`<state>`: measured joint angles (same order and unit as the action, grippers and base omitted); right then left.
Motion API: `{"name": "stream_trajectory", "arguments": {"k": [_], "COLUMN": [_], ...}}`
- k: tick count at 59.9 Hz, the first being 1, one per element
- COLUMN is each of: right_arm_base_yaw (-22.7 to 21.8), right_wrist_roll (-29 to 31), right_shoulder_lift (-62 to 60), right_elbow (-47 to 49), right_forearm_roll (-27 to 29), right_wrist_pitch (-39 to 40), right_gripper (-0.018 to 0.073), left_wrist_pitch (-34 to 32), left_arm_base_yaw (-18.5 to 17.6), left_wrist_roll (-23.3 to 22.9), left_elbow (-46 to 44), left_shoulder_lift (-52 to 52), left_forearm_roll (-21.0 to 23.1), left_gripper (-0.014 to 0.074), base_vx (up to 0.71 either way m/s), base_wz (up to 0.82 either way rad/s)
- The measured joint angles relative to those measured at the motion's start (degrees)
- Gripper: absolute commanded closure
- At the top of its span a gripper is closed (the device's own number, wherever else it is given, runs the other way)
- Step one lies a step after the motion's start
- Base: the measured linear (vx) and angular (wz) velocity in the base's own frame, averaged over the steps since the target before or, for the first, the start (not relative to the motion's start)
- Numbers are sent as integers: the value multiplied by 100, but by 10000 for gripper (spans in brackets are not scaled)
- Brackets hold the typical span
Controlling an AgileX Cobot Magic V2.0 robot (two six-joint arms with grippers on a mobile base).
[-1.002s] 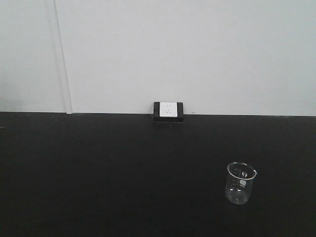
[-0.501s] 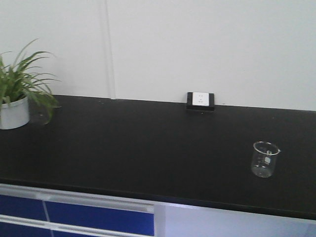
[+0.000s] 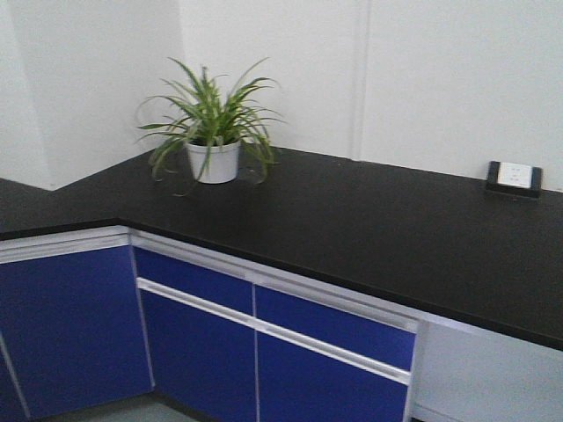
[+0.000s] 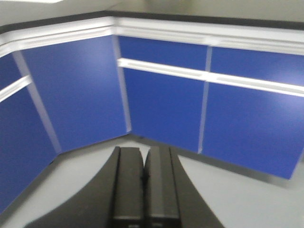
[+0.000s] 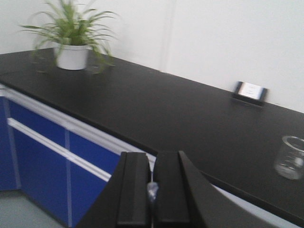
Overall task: Grab transparent chemical and place on left bench
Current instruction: 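Turn the base away from the bench while holding the pipette, then drive the base to the bench with the white bins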
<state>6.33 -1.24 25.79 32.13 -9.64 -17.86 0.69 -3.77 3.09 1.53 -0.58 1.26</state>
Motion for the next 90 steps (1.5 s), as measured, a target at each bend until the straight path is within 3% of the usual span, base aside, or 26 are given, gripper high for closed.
{"name": "stream_trajectory", "arguments": {"k": [51, 90], "right_arm_base_yaw": [0, 0], "right_wrist_roll": [0, 0], "right_shoulder_lift": [0, 0], "right_elbow": [0, 0], "right_forearm_roll": [0, 0], "right_wrist_pitch": [-6, -6], "right_gripper": [564, 564], "left_wrist_pitch": [0, 0], "left_arm_base_yaw": [0, 0], "left_wrist_roll": [0, 0], "left_elbow": [0, 0], "left_shoulder_lift": [0, 0], "left_forearm_roll": [0, 0], "left_gripper": [600, 600], "base_vx": [-24, 2], "base_wz": [63, 73]}}
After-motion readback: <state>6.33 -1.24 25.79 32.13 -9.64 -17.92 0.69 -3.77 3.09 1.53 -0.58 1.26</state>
